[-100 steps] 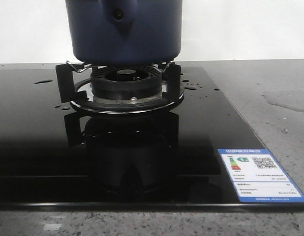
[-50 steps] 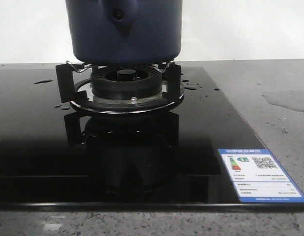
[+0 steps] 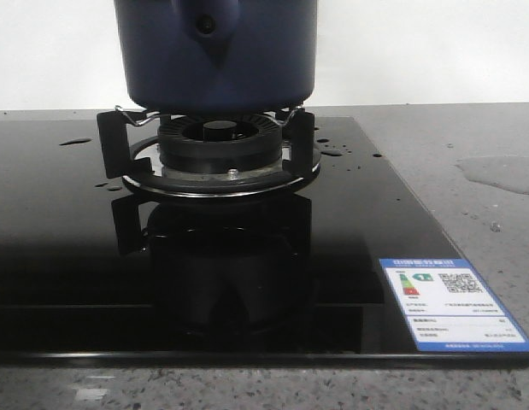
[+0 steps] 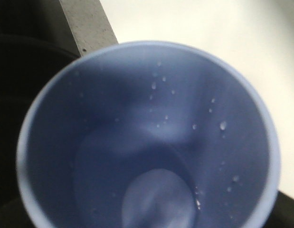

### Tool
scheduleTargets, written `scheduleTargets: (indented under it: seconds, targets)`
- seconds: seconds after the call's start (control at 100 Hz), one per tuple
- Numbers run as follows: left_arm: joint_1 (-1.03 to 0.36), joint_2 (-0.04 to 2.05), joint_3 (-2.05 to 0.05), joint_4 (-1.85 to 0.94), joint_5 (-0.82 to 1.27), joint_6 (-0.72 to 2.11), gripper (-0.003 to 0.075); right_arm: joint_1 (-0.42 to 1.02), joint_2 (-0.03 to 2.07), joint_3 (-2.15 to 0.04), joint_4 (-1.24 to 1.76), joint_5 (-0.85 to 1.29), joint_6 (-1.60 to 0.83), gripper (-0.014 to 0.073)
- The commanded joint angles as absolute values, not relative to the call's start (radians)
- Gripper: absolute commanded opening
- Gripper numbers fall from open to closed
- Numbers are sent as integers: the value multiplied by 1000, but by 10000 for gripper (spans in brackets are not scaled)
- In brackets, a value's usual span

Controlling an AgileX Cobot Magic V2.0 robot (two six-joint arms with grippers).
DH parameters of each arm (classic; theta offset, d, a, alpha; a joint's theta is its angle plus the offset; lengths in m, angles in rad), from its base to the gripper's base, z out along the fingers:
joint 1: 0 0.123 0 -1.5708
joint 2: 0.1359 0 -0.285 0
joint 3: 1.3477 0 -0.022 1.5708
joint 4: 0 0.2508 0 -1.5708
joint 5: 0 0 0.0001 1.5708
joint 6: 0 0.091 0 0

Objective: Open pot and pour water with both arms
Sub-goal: 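Tilt the cup with the right gripper to pour water into the pot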

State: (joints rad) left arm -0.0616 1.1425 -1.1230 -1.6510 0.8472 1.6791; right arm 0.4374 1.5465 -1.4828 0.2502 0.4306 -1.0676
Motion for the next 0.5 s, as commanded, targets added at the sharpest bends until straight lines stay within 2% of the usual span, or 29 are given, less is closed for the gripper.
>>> scheduleTargets:
  seconds: [0.0,0.49]
  targets:
    - [-62,1116,-1152,-1748,854,1667,279,437,1511,-1526,196,313,-1077,309]
    - [-62,1116,-1152,-1748,847,1667,279,440,1548,-1526,20,223,-1077,309]
